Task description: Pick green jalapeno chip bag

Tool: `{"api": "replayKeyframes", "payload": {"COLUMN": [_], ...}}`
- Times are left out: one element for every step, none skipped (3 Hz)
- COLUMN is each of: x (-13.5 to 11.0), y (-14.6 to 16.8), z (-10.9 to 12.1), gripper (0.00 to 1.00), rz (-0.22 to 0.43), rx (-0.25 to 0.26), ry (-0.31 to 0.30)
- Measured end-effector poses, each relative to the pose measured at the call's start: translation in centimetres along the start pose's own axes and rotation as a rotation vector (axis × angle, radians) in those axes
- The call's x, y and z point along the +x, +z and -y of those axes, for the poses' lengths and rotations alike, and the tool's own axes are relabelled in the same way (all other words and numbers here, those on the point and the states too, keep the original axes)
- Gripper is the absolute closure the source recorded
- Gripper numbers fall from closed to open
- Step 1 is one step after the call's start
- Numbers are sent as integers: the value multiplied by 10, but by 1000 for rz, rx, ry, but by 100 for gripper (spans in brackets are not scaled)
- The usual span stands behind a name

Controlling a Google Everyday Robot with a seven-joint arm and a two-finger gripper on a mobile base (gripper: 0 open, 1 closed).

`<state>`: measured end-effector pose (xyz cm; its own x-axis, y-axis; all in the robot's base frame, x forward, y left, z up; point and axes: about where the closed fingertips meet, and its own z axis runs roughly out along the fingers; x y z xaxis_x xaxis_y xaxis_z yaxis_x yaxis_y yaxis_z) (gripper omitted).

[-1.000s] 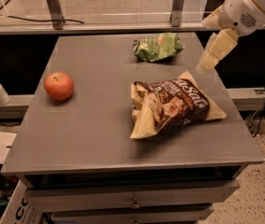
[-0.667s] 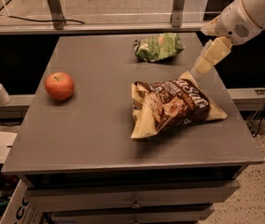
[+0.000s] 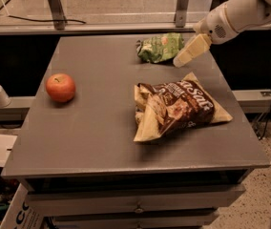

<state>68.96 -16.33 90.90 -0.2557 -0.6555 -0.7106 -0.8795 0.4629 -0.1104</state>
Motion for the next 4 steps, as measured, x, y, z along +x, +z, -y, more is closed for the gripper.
{"api": "replayKeyframes", "payload": {"x": [-8, -10, -5, 4], "y": [35, 60, 76, 84], "z": [22, 36, 45, 49], "gripper": [0, 0, 0, 17], "rz": [-4, -23, -48, -50], "rx": [21, 60, 98, 124], "ry": [47, 119, 195, 253]}}
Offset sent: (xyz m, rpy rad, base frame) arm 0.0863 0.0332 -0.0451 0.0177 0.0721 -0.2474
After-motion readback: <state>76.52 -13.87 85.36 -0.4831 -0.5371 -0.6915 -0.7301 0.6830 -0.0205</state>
